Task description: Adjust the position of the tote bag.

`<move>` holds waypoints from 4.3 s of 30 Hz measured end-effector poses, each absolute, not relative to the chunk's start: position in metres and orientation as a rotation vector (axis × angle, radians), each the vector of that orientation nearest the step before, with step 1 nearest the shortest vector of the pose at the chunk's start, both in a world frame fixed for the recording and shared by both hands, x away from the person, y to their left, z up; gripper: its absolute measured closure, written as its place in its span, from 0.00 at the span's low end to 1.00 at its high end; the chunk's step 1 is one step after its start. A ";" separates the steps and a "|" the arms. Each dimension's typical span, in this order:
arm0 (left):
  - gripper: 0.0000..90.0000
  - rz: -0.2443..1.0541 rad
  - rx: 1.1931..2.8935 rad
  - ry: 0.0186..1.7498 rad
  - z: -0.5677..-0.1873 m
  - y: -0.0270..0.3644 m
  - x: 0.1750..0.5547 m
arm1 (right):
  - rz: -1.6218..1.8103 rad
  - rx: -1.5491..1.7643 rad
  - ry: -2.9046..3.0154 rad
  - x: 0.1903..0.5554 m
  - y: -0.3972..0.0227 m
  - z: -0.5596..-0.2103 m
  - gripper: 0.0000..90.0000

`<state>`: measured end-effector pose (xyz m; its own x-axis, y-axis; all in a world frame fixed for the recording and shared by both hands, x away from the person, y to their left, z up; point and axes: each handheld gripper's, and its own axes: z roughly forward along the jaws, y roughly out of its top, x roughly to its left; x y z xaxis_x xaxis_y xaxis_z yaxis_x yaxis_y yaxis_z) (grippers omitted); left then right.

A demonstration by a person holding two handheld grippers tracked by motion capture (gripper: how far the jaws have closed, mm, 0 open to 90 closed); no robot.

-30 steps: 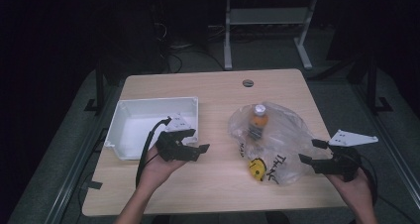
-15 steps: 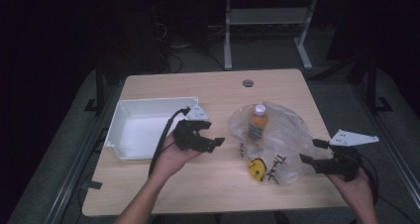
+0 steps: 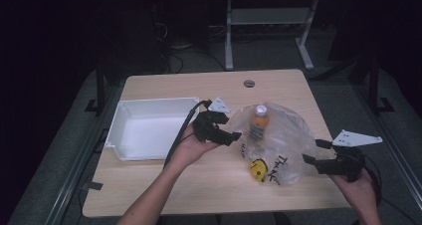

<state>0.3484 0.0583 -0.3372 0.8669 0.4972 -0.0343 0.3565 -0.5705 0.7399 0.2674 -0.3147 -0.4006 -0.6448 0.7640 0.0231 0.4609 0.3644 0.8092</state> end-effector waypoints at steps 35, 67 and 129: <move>0.83 0.262 2.371 0.560 -0.339 0.010 0.383 | 1.193 1.089 2.240 0.266 -0.320 -0.398 0.28; 1.00 0.269 2.417 0.635 -0.357 0.038 0.383 | 1.195 1.089 2.227 0.265 -0.320 -0.397 0.28; 0.80 0.168 2.446 0.728 -0.372 0.091 0.368 | 1.195 1.136 2.247 0.264 -0.328 -0.406 0.28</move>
